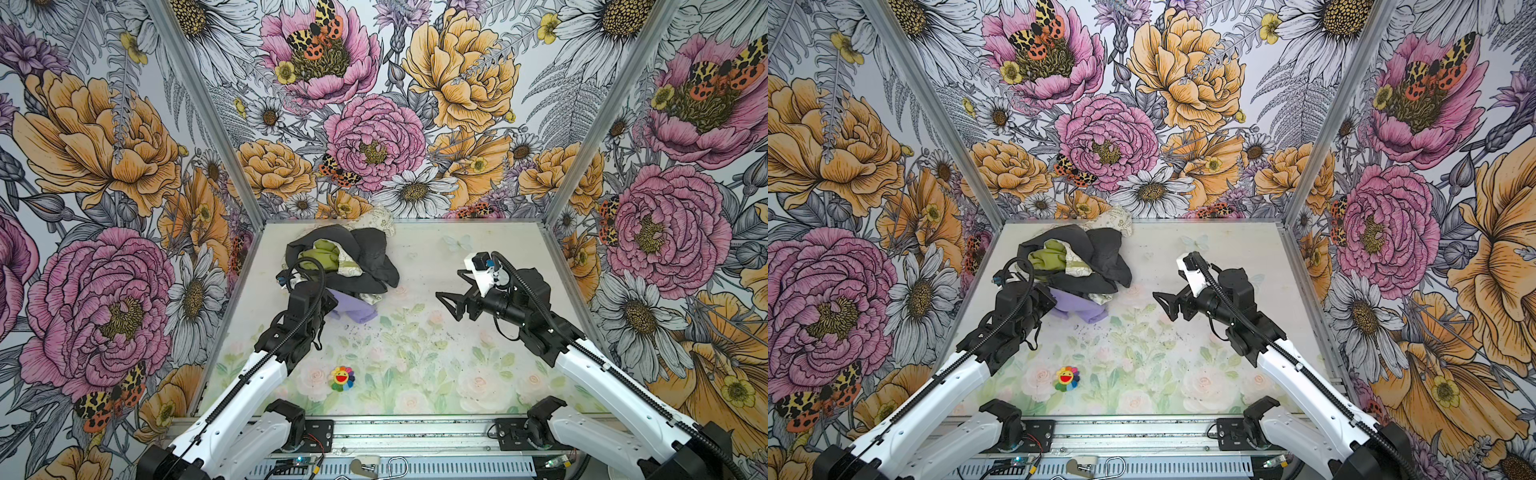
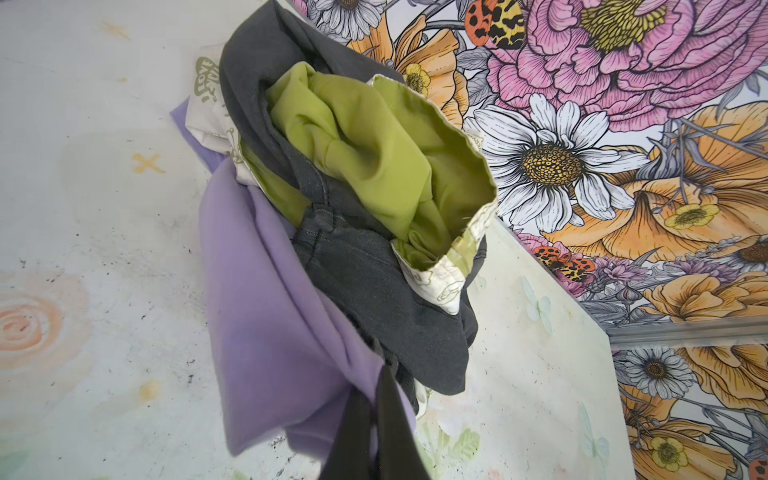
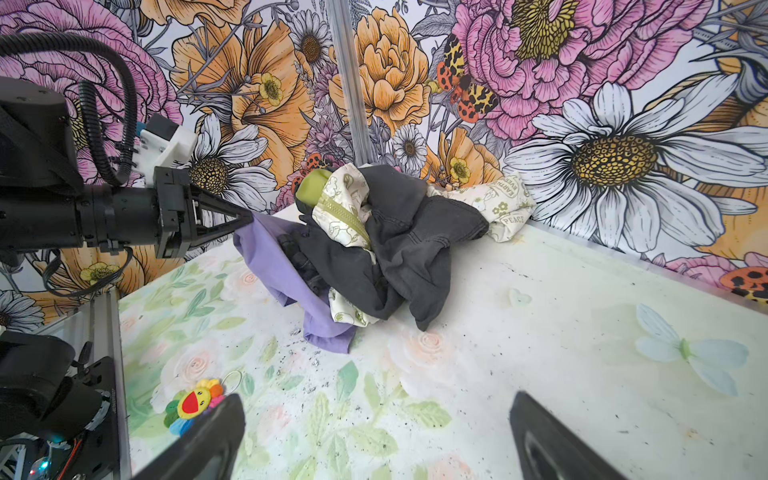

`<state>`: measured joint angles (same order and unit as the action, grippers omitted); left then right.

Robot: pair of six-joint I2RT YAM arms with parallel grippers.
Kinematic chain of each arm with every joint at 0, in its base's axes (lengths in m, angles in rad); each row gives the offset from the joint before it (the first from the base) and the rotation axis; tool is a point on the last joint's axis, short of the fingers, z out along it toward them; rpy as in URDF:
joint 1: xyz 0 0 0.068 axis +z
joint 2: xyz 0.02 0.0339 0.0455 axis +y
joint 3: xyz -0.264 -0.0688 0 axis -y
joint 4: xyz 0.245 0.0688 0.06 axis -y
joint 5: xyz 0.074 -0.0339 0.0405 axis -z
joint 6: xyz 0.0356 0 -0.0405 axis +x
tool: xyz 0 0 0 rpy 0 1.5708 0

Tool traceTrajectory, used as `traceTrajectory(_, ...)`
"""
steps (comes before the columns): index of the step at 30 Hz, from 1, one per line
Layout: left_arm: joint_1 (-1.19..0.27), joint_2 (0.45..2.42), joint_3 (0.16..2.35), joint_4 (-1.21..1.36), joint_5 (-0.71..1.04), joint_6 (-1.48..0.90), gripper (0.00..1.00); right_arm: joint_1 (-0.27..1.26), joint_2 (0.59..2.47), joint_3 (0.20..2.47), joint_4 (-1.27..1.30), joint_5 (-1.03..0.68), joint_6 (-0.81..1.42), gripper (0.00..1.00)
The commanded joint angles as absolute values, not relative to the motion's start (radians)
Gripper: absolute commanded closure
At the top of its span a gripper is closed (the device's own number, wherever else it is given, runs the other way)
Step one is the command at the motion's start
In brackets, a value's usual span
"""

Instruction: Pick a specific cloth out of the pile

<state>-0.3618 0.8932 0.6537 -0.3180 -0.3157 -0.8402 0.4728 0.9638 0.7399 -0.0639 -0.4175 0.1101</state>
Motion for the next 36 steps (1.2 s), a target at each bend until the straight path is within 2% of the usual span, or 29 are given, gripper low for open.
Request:
traceTrajectory(1, -0.341, 0.865, 0.729, -0.262, -0.294, -0.8, 1.0, 0.48, 0.961, 0.768, -0.06, -0.407, 0.094, 0.01)
traceTrajectory(19, -0.311, 0.918, 1.042, -0.373, -0.337, -0.61, 1.0, 0.483, 0.935, 0.76, -0.075, -0.404, 0.088, 0.0)
traceTrajectory(30, -0.311, 1.009, 1.138, -0.406, -0.306, -0.543, 1.0, 0.486, 0.929, 0.755, -0.08, -0.403, 0.092, 0.01)
traceTrajectory(33, -0.311, 1.085, 1.15, -0.405, -0.248, -0.551, 0.96, 0.489, 0.924, 0.753, -0.083, -0.399, 0.092, 0.01)
traceTrajectory(36, -0.313, 1.167, 1.148, -0.404, -0.158, -0.573, 0.86, 0.488, 0.918, 0.749, -0.086, -0.396, 0.092, 0.01)
